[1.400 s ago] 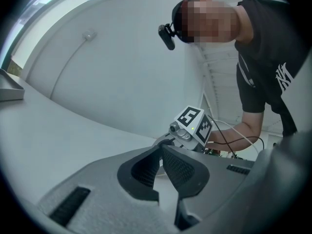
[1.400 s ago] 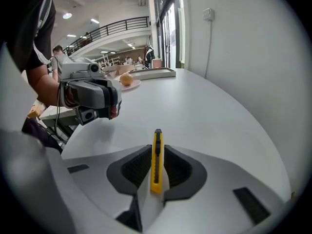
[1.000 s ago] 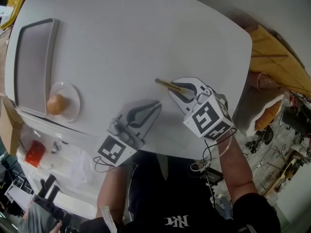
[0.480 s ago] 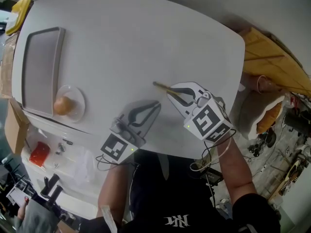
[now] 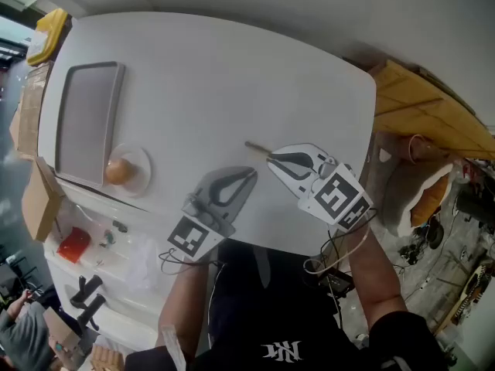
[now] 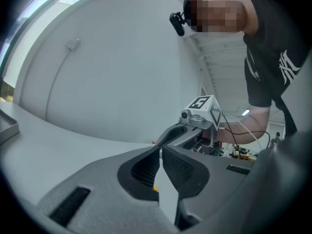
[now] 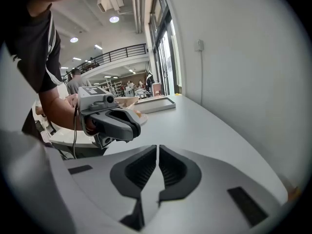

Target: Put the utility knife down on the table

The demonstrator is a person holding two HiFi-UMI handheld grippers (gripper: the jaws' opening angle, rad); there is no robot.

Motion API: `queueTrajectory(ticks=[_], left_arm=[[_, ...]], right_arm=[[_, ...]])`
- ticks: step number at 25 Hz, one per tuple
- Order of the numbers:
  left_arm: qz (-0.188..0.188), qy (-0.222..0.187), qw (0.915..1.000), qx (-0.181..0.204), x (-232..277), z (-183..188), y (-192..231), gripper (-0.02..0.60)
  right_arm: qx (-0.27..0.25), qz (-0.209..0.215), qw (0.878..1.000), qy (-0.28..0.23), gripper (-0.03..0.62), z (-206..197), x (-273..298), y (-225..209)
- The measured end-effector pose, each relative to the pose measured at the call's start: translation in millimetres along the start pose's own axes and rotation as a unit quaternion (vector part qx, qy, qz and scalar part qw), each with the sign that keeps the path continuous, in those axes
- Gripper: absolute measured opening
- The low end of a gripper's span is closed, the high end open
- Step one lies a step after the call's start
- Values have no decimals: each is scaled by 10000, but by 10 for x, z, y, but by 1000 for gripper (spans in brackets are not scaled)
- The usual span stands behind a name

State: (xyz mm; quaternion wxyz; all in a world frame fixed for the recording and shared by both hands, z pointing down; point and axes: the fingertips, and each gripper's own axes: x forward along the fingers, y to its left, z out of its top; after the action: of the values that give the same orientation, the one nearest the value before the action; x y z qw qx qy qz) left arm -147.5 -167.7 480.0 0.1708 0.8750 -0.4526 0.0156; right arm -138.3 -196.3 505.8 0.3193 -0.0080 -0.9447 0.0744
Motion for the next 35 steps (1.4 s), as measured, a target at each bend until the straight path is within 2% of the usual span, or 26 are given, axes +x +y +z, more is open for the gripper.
queueTrajectory(ticks=[8,15,19,28,35], left_arm=[[-36,-67,9999,112,-107,425,-278,18],[-113,-74,9996,229,-230,837,-664,14],[-111,-4,9995,310,-235,1037,-903,12],[-175,-392,9980,469,-386,1463,-1385,12],[-159,-289,9970,698,-456,1639,-1658,12]], right_arm=[[341,232,9973,-613,11,358,-446,206],[734,587,9870,-1302,9,675,-990,495],[651,622,9819,-1668,8,839,-1327,611],[576,687,9642,-2495,5,1063,-1773,944],[473,575,9579,-2771,3,1148,-2099,1064]])
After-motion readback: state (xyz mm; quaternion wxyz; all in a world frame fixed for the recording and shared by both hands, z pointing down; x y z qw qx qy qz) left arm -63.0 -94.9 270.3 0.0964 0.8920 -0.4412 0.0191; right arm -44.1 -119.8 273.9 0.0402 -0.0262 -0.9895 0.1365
